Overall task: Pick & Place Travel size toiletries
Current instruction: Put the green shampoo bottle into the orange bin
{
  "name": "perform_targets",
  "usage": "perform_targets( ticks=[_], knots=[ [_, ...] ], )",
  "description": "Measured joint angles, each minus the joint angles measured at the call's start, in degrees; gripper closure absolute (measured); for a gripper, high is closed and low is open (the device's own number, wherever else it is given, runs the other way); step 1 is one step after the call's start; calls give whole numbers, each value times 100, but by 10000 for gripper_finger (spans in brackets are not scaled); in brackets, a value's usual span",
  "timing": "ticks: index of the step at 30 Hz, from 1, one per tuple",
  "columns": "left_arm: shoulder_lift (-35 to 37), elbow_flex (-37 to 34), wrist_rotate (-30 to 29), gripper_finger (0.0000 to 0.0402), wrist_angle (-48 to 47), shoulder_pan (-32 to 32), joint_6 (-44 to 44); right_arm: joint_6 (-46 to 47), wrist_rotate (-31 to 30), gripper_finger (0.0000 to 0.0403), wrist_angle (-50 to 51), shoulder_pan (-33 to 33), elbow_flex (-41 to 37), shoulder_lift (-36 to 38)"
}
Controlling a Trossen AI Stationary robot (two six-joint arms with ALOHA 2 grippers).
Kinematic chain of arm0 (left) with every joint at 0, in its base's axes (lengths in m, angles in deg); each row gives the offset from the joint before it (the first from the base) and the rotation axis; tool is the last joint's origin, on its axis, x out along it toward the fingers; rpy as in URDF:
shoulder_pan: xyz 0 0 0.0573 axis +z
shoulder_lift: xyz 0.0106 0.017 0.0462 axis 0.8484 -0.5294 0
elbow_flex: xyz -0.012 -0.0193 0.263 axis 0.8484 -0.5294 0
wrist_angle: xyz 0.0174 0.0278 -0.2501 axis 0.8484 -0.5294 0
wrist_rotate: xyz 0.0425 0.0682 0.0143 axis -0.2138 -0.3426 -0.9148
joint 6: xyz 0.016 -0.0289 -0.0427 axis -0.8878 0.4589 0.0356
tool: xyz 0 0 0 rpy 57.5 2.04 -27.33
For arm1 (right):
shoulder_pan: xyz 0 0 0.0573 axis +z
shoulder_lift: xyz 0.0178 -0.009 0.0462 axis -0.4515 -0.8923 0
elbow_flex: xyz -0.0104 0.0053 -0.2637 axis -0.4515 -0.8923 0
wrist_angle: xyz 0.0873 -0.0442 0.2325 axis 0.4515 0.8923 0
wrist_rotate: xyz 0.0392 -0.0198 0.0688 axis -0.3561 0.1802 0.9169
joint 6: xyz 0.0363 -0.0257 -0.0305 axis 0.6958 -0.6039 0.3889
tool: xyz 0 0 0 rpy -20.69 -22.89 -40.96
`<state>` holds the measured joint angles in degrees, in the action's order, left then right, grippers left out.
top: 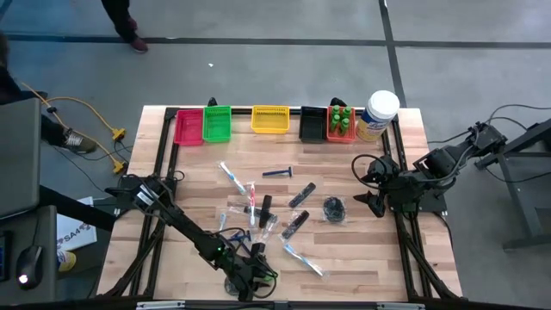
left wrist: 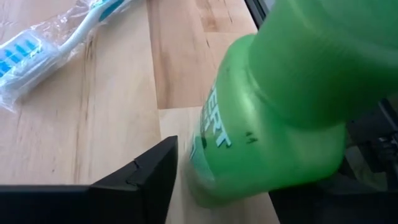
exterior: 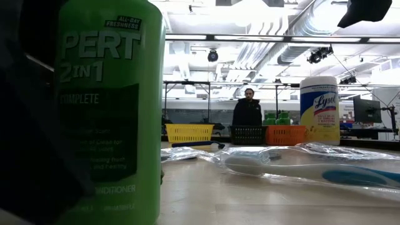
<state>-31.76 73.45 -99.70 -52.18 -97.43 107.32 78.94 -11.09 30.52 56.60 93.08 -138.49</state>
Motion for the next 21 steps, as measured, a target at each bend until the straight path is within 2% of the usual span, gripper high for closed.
perform_targets(
  ticks=[8, 13, 18, 21],
  knots=[
    [0, 0, -46, 266, 11, 2, 21, 0, -1, 98, -1, -1, 0, 0],
    [0, 0, -49, 313, 15, 4, 427, -22, 0, 98, -2, -2, 0, 0],
    [12, 0, -42, 318, -20, 47, 867, -22, 14, 98, -184, -2, 0, -40],
    [161, 3, 92, 313, -368, 176, 1232, -25, 56, 98, -415, 0, 1, -157]
  ],
)
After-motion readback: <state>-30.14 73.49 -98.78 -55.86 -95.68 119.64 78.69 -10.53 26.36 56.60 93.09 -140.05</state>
